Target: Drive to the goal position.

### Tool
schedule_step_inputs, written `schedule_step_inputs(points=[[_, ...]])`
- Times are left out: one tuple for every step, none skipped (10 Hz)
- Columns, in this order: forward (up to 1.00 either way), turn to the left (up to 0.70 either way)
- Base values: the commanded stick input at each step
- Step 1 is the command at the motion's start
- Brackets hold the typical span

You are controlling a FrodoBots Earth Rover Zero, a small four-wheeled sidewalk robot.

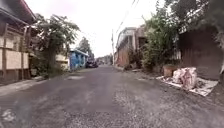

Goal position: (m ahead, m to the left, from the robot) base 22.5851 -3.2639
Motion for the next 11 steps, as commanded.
schedule_step_inputs(points=[[0.7, 0.0], [0.7, 0.0], [0.7, 0.0], [0.7, 0.0], [0.7, 0.0], [0.7, 0.0], [0.7, 0.0], [0.7, 0.0], [0.7, 0.0], [0.7, 0.0], [0.7, 0.0]])
